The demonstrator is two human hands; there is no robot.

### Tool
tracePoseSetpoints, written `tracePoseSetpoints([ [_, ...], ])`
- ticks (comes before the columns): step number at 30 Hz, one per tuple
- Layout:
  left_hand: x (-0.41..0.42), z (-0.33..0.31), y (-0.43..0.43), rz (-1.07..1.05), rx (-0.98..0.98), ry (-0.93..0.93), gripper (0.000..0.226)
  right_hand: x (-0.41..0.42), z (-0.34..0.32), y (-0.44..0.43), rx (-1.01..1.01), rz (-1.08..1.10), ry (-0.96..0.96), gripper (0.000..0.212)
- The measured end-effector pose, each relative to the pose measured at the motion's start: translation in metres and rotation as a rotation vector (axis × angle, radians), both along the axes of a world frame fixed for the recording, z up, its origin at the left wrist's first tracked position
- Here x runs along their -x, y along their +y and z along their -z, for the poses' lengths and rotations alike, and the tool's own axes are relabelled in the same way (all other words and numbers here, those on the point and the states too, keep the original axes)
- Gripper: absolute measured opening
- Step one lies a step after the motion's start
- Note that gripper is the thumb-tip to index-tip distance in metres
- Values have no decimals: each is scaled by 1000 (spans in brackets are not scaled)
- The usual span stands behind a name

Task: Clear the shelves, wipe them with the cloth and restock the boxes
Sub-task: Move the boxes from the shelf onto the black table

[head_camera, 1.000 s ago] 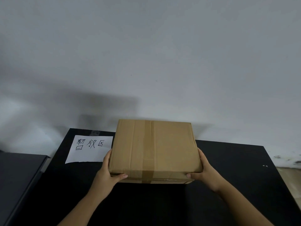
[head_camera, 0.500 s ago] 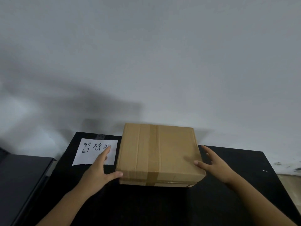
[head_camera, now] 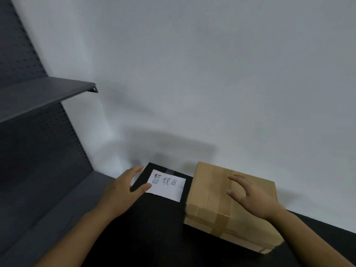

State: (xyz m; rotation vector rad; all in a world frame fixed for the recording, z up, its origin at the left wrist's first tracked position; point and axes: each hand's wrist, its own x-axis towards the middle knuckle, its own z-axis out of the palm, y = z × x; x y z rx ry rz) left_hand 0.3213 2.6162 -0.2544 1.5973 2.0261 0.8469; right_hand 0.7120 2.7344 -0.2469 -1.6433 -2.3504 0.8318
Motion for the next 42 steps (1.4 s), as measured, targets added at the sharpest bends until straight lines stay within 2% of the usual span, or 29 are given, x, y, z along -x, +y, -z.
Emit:
tracePoseSetpoints([
  [3, 14, -22, -45, -114, -37, 86, 85, 35, -16, -1, -75, -139, 3, 58],
  [10, 32, -59, -193, -426, -54, 243, 70, 130, -46, -40, -198, -462, -56, 53],
  [18, 25, -81, -404, -865, 1, 324, 61, 252, -60, -147, -175, -885, 46, 46],
  [20, 19, -83, -460, -974, 20, 316, 53, 284, -65, -187, -191, -979, 51, 59],
  [22, 9, -84, -515, -1072, 34, 302, 57, 313, -66, -230, -206, -1085, 82, 71],
  [24, -5, -84, -569, -1158, 71, 313, 63, 336, -69, -280, -190, -1184, 93, 57],
  [27, -31, -87, -651, -1303, 139, 321, 46, 363, -68, -363, -209, -1324, 110, 45],
  [35, -102, -99, -857, -1543, 193, 295, 42, 398, -72, -583, -240, -1582, 132, 40],
  [42, -160, -104, -993, -1709, 192, 307, 56, 406, -79, -746, -230, -1748, 151, 35],
])
